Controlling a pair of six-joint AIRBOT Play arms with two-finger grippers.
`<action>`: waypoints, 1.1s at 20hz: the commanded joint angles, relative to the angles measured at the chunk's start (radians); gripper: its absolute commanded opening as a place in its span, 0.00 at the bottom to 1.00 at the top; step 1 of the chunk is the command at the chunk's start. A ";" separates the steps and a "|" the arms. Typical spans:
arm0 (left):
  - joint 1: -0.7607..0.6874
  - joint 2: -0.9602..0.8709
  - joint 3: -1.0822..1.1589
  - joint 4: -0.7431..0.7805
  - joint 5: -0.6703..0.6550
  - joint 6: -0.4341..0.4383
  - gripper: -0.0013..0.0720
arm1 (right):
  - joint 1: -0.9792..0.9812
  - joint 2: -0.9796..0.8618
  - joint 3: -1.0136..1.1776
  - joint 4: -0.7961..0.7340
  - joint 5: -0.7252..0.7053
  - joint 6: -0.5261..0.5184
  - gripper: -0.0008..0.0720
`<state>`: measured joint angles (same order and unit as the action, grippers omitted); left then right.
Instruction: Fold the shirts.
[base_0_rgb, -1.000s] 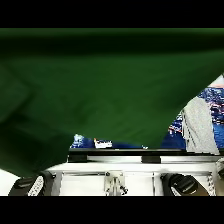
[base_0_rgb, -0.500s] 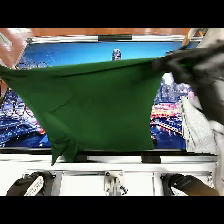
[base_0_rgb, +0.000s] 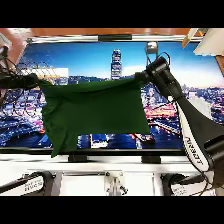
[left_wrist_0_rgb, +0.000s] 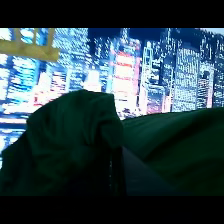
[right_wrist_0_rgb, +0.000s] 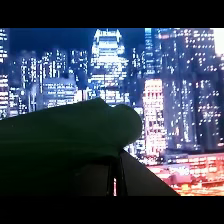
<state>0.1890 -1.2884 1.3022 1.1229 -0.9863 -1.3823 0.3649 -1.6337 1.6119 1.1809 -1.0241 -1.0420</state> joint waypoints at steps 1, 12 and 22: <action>-0.026 -0.085 -0.003 -0.077 -0.019 0.002 0.07 | -0.070 -0.031 0.002 0.183 0.033 -0.011 0.12; 0.330 -0.043 -0.008 0.044 -0.709 -0.065 0.71 | -0.371 0.131 -0.030 0.383 -0.565 -0.515 0.73; 0.455 0.036 -0.594 -0.062 -0.307 0.157 0.92 | -0.585 0.186 -0.391 0.785 -0.487 -0.656 0.80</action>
<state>0.6308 -1.2343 0.7975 1.1088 -1.4101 -1.2884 -0.1963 -1.4528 1.2823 1.8896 -1.5501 -1.6554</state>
